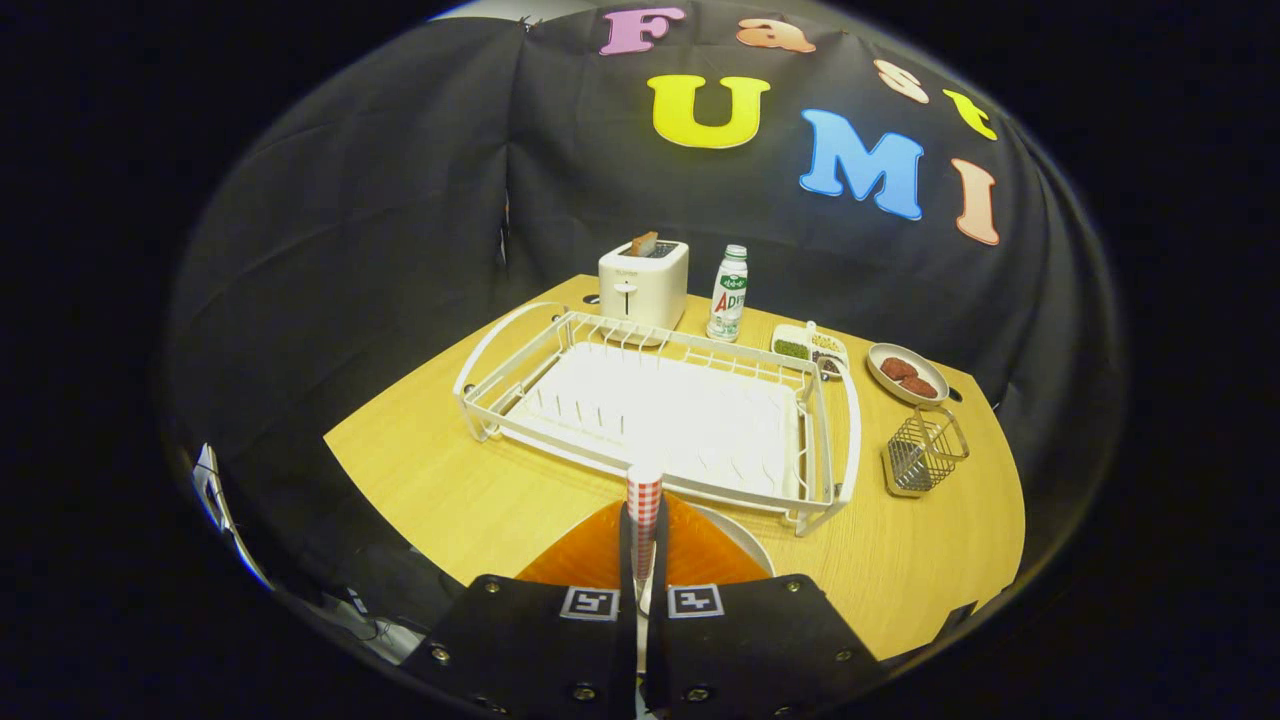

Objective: Take the plate from the dish rack, then take the spoon from the basket and place it into the plate.

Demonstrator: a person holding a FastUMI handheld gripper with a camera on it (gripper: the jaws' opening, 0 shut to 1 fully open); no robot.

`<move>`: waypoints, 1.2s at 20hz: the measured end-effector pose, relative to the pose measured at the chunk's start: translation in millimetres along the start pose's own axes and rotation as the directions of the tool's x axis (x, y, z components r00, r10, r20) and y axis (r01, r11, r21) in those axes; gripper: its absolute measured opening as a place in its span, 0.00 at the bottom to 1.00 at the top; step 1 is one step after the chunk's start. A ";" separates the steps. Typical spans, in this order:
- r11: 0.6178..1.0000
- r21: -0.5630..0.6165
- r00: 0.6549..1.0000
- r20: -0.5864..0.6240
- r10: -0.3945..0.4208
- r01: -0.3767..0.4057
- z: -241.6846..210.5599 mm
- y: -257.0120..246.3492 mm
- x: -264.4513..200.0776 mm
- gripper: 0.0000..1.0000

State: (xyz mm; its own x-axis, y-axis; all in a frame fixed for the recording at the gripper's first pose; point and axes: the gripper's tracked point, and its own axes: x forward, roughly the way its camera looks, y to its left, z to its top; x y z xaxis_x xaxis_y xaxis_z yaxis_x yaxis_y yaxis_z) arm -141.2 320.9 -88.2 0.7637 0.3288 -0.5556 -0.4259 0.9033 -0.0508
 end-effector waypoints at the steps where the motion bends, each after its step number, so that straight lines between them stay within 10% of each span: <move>1: 1.000 -0.010 1.000 -0.007 -0.008 0.008 -2.2 -4.1 -1.9 0.04; 18: 0.999 0.045 0.998 -0.063 -0.018 0.021 -18.3 -29.9 -2.2 0.14; 21: 0.999 0.034 0.998 -0.060 -0.024 0.026 -14.8 -30.9 0.1 0.38; 24: 0.999 0.045 0.999 -0.052 -0.014 0.016 -11.6 -28.2 1.6 0.38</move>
State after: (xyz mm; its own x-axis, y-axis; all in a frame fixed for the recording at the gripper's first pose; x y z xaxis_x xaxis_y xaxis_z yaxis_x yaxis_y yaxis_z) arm -133.6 292.7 -97.3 0.7429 0.3016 -0.5976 -0.3915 0.9199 -0.0225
